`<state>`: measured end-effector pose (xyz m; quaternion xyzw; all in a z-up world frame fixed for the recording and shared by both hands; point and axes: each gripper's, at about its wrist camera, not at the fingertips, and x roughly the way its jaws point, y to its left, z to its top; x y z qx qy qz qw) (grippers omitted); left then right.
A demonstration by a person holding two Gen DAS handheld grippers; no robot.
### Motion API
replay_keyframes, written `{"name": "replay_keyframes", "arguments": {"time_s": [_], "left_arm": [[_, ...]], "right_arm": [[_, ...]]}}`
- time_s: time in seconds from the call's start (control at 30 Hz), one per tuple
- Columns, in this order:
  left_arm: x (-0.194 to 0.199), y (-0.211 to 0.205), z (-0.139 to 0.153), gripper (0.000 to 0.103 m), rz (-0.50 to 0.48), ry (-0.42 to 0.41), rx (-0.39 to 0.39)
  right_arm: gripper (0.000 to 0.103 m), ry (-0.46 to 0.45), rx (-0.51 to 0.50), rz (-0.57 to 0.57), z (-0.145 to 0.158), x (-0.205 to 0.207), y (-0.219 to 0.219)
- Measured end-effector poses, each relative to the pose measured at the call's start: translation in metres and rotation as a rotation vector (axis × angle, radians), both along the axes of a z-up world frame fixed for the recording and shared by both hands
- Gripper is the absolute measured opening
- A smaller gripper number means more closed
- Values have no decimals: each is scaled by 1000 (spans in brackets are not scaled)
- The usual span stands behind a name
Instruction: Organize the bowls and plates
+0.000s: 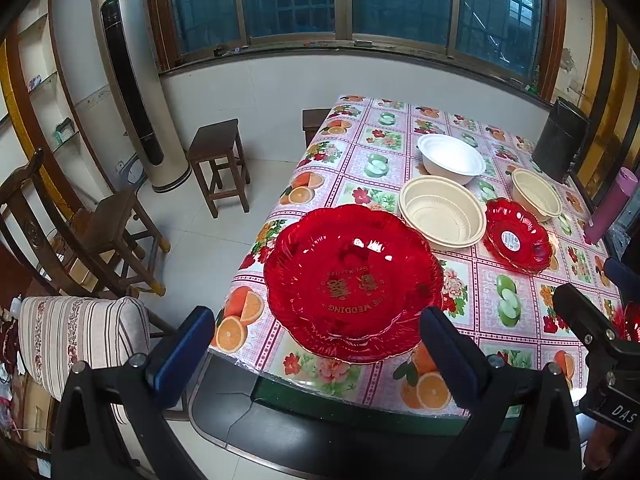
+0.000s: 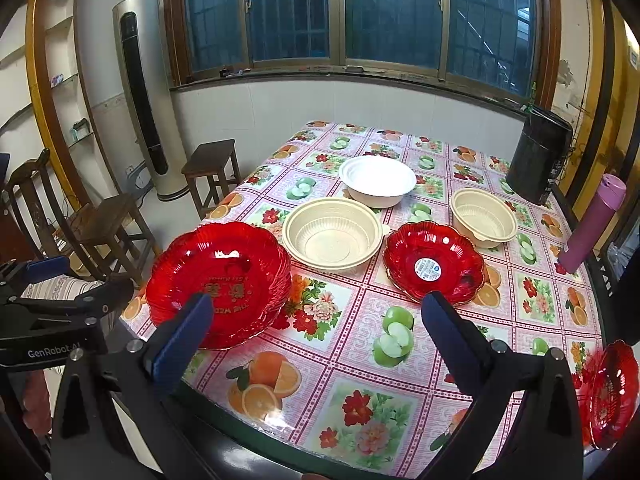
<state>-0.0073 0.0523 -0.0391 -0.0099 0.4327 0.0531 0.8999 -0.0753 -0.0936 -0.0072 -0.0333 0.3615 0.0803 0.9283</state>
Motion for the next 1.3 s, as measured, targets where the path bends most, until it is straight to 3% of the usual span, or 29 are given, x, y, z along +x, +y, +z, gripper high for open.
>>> {"name": "replay_keyframes", "arguments": {"time_s": [1.3], "left_arm": [[-2, -10, 3, 103, -28, -13, 2]], "right_arm": [[103, -3, 3, -18, 7, -6, -9]]}}
